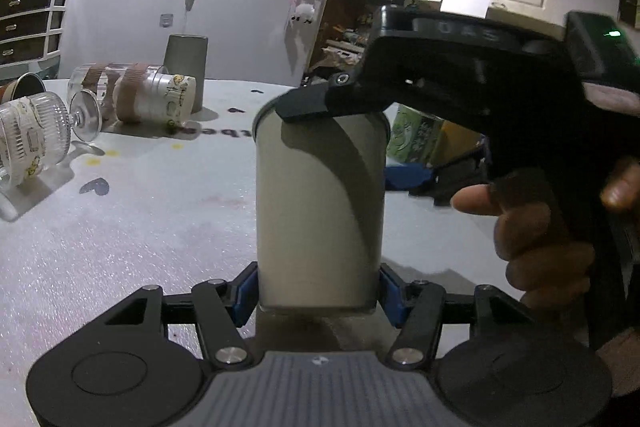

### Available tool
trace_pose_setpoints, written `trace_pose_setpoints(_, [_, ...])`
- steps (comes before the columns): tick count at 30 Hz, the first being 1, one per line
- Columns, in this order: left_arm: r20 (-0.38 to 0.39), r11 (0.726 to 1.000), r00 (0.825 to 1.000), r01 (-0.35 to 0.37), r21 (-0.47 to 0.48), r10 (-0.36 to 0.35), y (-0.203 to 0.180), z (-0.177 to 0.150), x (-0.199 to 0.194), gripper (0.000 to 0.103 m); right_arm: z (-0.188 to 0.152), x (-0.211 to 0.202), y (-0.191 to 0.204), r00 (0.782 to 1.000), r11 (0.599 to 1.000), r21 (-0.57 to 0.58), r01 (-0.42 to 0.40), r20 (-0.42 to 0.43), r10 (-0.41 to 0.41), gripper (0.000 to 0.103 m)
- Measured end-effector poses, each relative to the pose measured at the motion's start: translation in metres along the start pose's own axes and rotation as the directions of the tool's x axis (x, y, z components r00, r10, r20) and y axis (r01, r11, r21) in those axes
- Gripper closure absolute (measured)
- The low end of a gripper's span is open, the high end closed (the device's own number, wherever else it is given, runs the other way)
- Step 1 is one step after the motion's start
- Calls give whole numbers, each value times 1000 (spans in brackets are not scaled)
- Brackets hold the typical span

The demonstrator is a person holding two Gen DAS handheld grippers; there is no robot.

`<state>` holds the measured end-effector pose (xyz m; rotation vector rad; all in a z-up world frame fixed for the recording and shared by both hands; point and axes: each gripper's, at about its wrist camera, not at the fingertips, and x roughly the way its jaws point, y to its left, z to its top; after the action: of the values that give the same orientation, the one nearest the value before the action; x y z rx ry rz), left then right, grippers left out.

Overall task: Flip cup upright
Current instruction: 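Grasp the beige cup rim with the right tool while the left tool opens and releases it, then carry the beige cup with the right tool and set it upright beside the green tin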

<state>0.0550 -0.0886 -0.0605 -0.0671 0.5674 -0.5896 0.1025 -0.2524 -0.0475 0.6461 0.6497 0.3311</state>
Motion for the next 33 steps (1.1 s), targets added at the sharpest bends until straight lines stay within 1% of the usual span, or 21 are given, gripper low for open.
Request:
trace_pose_setpoints(3, [9, 1000, 1000, 14, 8, -14, -1, -3, -4, 42, -9, -15, 21, 999, 986, -168, 18, 53, -9, 22])
trace_pose_setpoints(6, [12, 1000, 1000, 20, 18, -21, -1, -6, -7, 42, -22, -28, 39, 995, 949, -310, 55, 102, -24, 22])
trace_pose_setpoints(8, [23, 1000, 1000, 18, 16, -18, 0, -7, -10, 36, -31, -35, 48, 992, 921, -384, 74, 124, -28, 22])
trace_pose_setpoints(9, [38, 1000, 999, 10, 15, -11, 1, -9, -12, 30, -36, -38, 52, 991, 906, -415, 78, 131, -25, 22])
trace_pose_setpoints(10, [47, 1000, 999, 6, 16, -7, 1, -9, -14, 26, -39, -41, 55, 991, 894, -441, 83, 134, -25, 22])
trace_pose_setpoints(13, [55, 1000, 998, 11, 21, -12, 3, -10, -18, 21, -46, -49, 62, 991, 863, -496, 93, 133, -30, 22])
trace_pose_setpoints(17, [70, 1000, 997, 7, 30, -9, 4, -13, -21, 15, -50, -56, 68, 992, 838, -537, 98, 115, -42, 22])
trace_pose_setpoints(19, [79, 1000, 997, 10, 29, -12, 5, -14, -23, 11, -53, -59, 71, 993, 825, -557, 99, 110, -46, 22])
trace_pose_setpoints(21, [95, 1000, 995, 3, 28, -6, 5, -14, -25, 10, -53, -59, 71, 991, 815, -569, 110, 120, -50, 22])
trace_pose_setpoints(23, [99, 1000, 995, 0, 25, -3, 7, -14, -26, 10, -46, -55, 68, 983, 800, -579, 160, 168, -75, 22])
trace_pose_setpoints(24, [99, 1000, 995, -1, 21, -1, 8, -14, -26, 10, -40, -52, 65, 976, 794, -579, 187, 199, -85, 22])
trace_pose_setpoints(26, [99, 1000, 995, -5, 14, 4, 11, -14, -26, 10, -23, -45, 55, 958, 795, -558, 240, 266, -103, 22])
trace_pose_setpoints(28, [100, 1000, 995, -10, 12, 8, 12, -15, -26, 10, -4, -35, 42, 933, 791, -531, 306, 335, -136, 22])
trace_pose_setpoints(30, [103, 1000, 995, -14, 8, 13, 14, -16, -26, 10, 15, -23, 29, 894, 766, -511, 391, 409, -184, 22])
trace_pose_setpoints(32, [106, 1000, 994, -18, 6, 17, 15, -16, -27, 10, 34, -10, 16, 846, 732, -482, 482, 474, -245, 23])
trace_pose_setpoints(33, [107, 1000, 994, -20, 6, 19, 15, -16, -27, 10, 44, -4, 10, 824, 721, -459, 519, 494, -278, 23])
